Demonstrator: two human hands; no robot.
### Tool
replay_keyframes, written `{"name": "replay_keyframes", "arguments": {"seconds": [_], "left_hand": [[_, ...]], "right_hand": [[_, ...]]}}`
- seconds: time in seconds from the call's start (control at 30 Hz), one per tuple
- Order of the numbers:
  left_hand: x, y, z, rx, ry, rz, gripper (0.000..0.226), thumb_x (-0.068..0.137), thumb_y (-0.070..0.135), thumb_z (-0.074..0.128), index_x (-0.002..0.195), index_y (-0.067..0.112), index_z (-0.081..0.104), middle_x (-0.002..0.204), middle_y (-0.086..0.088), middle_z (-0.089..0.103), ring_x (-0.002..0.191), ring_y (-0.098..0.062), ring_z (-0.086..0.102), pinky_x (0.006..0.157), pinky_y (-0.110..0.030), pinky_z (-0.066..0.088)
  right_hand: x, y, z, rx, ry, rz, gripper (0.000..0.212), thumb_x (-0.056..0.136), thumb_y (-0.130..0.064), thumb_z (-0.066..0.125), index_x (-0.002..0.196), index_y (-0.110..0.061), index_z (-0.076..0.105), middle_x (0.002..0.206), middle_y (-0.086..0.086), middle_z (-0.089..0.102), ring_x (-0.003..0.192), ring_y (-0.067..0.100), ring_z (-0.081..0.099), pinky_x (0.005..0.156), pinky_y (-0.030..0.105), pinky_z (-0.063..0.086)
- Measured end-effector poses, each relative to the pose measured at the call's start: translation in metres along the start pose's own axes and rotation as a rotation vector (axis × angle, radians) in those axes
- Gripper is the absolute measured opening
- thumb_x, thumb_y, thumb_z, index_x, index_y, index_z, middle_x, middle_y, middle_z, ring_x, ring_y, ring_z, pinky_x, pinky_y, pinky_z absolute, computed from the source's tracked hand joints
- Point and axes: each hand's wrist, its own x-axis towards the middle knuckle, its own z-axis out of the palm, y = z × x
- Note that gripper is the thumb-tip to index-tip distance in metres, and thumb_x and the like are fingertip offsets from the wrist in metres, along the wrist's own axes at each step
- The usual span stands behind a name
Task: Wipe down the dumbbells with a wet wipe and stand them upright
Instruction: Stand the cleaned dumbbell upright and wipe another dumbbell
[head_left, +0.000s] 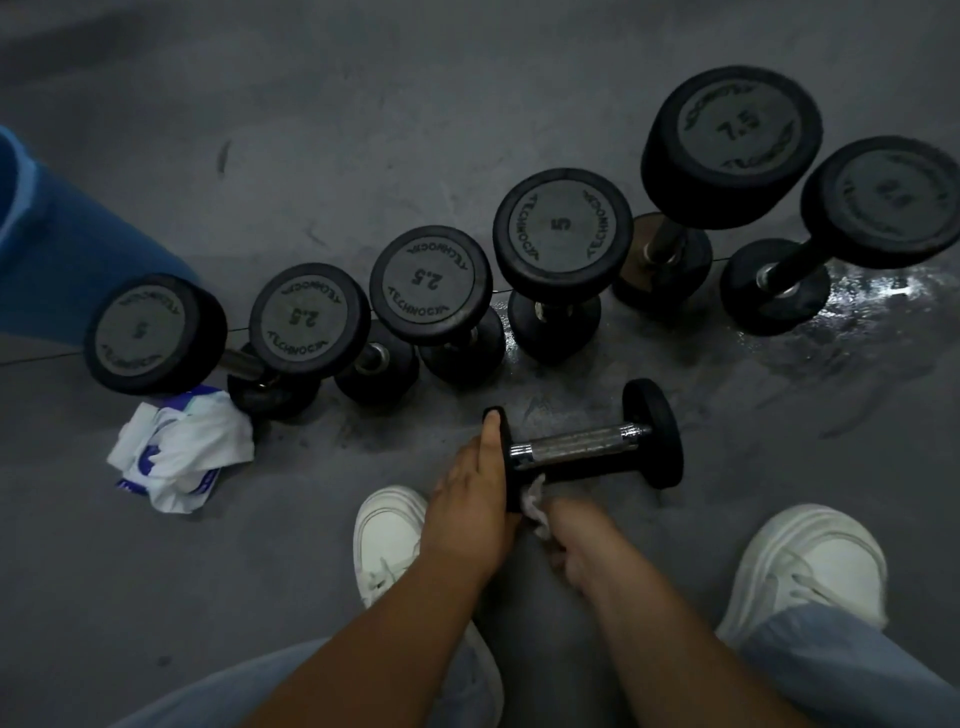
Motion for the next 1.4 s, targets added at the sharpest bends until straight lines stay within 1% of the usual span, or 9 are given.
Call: {"name": "replay_keyframes", "arguments": {"seconds": [0.1,0.3,0.47,0.7,0.83,0.97,1.13,1.3,1.4], "left_hand": [[0.001,0.001,0.000,0.007,0.011,-0.009,0.104,0.086,0.031,0.064,0.156,0.022,-0.014,0.149,-0.007,0.036,0.132,-0.025,0.043,0.105,-0.035,0.036],[0.002,0.000,-0.001,-0.006,0.024,-0.009,0.093,0.094,0.030,0.056,0.156,0.024,-0.014,0.150,-0.007,0.036,0.133,-0.024,0.043,0.104,-0.034,0.037],[0.002,0.001,0.000,-0.004,0.021,-0.008,0.097,0.092,0.032,0.059,0.156,0.022,-0.013,0.149,-0.008,0.037,0.132,-0.024,0.044,0.103,-0.034,0.038],[0.002,0.003,-0.003,-0.032,0.017,-0.009,0.101,0.089,0.030,0.062,0.156,0.024,-0.013,0.150,-0.007,0.037,0.135,-0.022,0.041,0.106,-0.033,0.037],[0.000,0.004,-0.003,-0.019,-0.006,-0.018,0.105,0.087,0.027,0.064,0.155,0.023,-0.016,0.150,-0.007,0.035,0.135,-0.023,0.040,0.106,-0.031,0.034],[0.002,0.003,-0.004,-0.005,-0.015,-0.017,0.108,0.084,0.024,0.066,0.155,0.024,-0.016,0.151,-0.007,0.033,0.136,-0.023,0.038,0.108,-0.034,0.034],[0.003,0.001,-0.002,0.002,-0.015,-0.014,0.108,0.084,0.021,0.066,0.155,0.023,-0.015,0.152,-0.005,0.032,0.137,-0.022,0.038,0.108,-0.033,0.034],[0.003,0.001,-0.001,-0.011,0.013,-0.012,0.104,0.086,0.032,0.065,0.156,0.024,-0.011,0.150,-0.007,0.036,0.135,-0.023,0.042,0.107,-0.034,0.037],[0.001,-0.001,0.004,-0.002,0.042,0.002,0.102,0.088,0.033,0.064,0.156,0.023,-0.011,0.150,-0.008,0.038,0.134,-0.023,0.043,0.106,-0.034,0.038]], "right_hand": [[0.000,-0.021,0.005,0.186,-0.161,0.082,0.030,0.095,-0.001,0.042,0.068,-0.013,0.047,0.052,0.001,0.042,0.043,0.008,0.038,0.029,0.015,0.028],[-0.004,-0.033,-0.004,0.809,-0.335,0.227,0.019,0.089,0.013,0.045,0.076,0.007,0.058,0.061,0.015,0.061,0.046,0.014,0.061,0.042,0.014,0.049],[0.008,-0.027,0.015,0.432,-0.200,0.112,0.019,0.091,-0.016,0.064,0.072,-0.014,0.057,0.049,-0.002,0.047,0.034,0.002,0.036,0.031,0.012,0.025],[0.008,-0.006,0.032,0.584,-0.080,-0.104,0.025,0.084,-0.017,0.073,0.105,-0.003,0.066,0.096,0.014,0.074,0.085,0.024,0.071,0.071,0.029,0.057],[0.008,-0.003,0.014,0.603,-0.192,-0.080,0.007,0.087,-0.006,0.064,0.094,-0.007,0.062,0.071,0.004,0.068,0.057,0.009,0.060,0.051,0.019,0.044],[0.001,-0.001,-0.003,0.861,-0.340,0.121,0.020,0.089,0.012,0.046,0.082,0.002,0.063,0.065,0.009,0.068,0.052,0.010,0.064,0.052,0.015,0.053],[0.011,-0.024,0.014,0.534,-0.179,0.125,0.017,0.090,-0.021,0.065,0.076,-0.012,0.062,0.053,-0.003,0.060,0.038,0.002,0.050,0.036,0.012,0.042],[0.003,-0.030,0.030,0.458,-0.019,0.043,0.021,0.088,-0.030,0.069,0.082,-0.010,0.064,0.067,0.003,0.061,0.035,0.006,0.054,0.032,0.013,0.035],[-0.007,-0.015,0.035,0.587,-0.047,0.042,0.023,0.092,-0.022,0.065,0.103,-0.003,0.069,0.086,0.012,0.072,0.064,0.017,0.069,0.047,0.020,0.051]]}}
